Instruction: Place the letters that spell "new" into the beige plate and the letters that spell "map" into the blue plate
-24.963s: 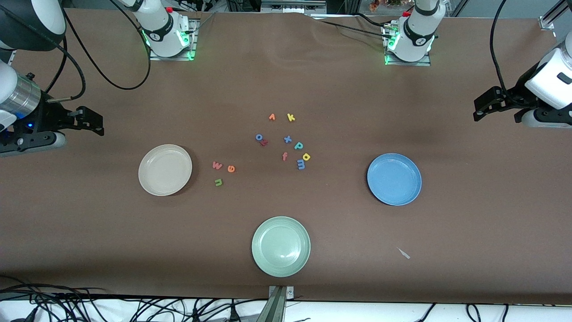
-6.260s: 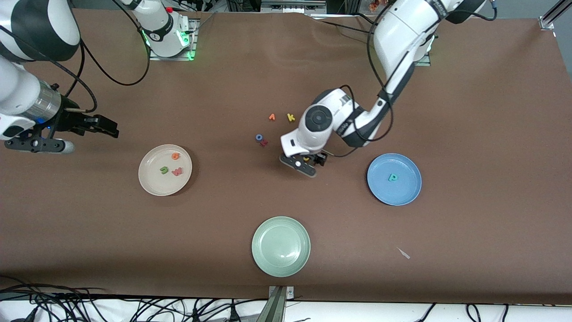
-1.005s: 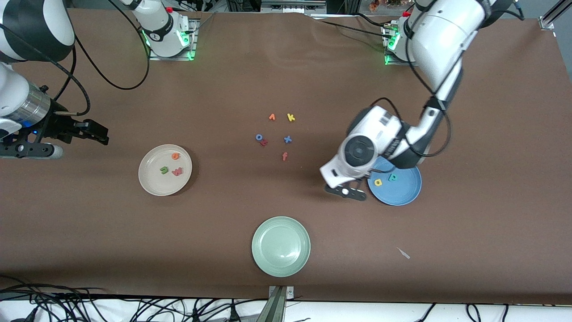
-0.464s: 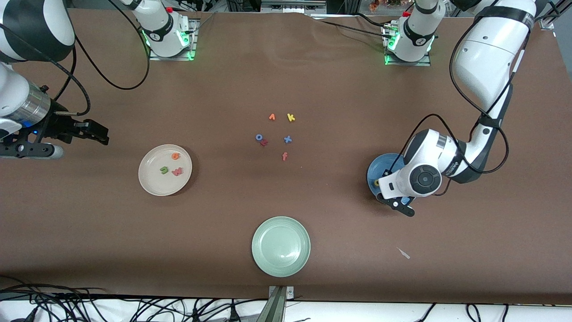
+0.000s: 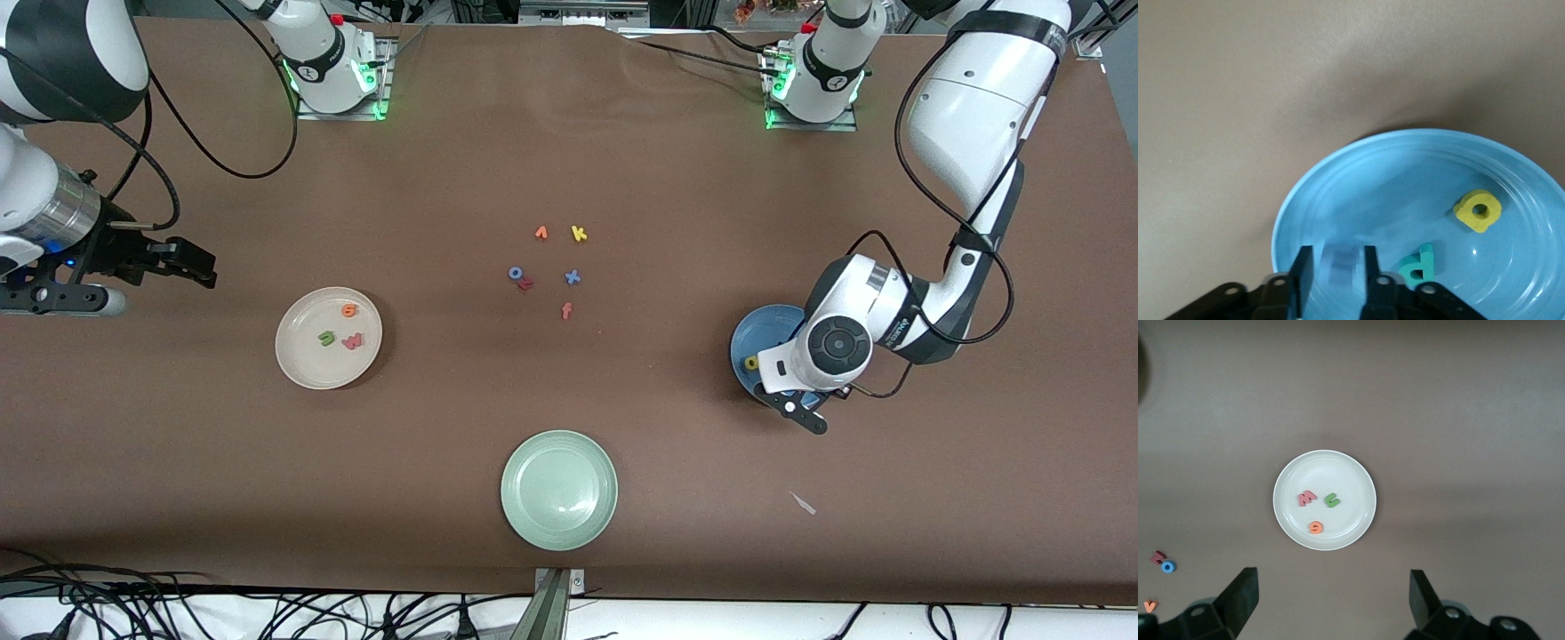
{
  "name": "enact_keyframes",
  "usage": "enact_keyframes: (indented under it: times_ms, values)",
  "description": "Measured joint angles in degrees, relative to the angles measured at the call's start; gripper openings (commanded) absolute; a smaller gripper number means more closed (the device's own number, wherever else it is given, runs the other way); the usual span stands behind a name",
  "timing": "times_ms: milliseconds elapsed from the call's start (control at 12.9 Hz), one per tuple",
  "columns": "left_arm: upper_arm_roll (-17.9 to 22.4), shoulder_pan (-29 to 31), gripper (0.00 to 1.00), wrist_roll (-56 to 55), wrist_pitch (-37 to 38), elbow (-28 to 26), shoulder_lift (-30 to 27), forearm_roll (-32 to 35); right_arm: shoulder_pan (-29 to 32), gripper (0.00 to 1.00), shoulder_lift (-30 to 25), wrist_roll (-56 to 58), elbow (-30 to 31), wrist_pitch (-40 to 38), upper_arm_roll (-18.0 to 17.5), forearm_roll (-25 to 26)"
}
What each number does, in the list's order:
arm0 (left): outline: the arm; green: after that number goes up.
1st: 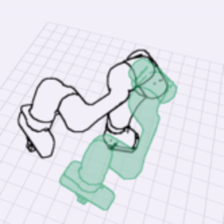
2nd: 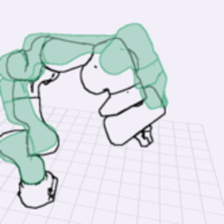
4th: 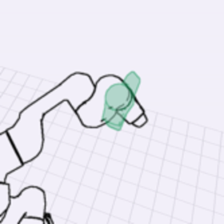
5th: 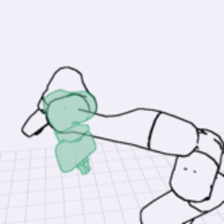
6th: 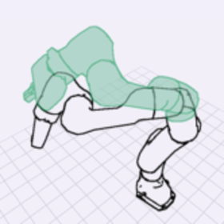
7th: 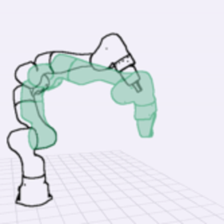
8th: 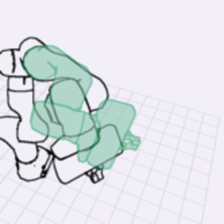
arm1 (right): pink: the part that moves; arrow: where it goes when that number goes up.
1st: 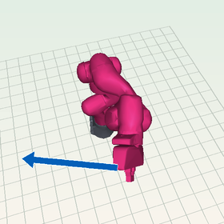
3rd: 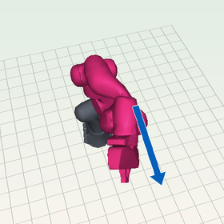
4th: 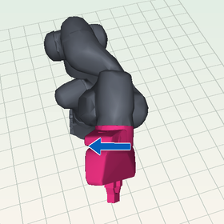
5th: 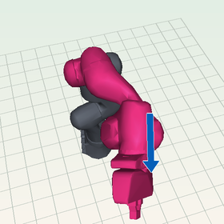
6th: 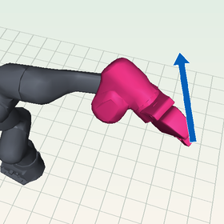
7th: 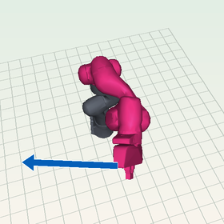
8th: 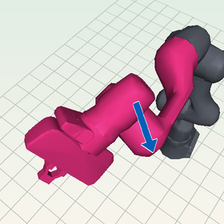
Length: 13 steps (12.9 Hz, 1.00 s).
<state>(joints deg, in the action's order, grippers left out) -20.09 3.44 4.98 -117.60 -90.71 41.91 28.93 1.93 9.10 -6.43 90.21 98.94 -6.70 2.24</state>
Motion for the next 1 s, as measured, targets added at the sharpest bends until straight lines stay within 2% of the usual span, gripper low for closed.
enact_keyframes:
  times_ms: [232,618,850,1005]
  values:
    - [-1.56,0.44,1.00,-0.07,-0.64,1.47,-2.43,-3.41,0.00,1.00,0.00,0.00,-0.01,0.00,0.00,0.00]
    - [-1.71,1.38,1.00,-0.12,2.15,5.52,-12.95,-5.75,0.00,1.00,0.00,0.00,-0.06,0.00,0.00,0.00]
    - [-0.99,4.09,1.00,-0.09,4.96,7.07,-18.53,-16.22,0.00,1.00,0.00,0.00,-0.11,0.00,0.00,0.00]
    - [3.38,4.10,1.00,0.17,7.71,6.39,-23.61,-22.98,-0.01,1.00,0.00,0.00,-0.13,0.00,0.00,0.00]
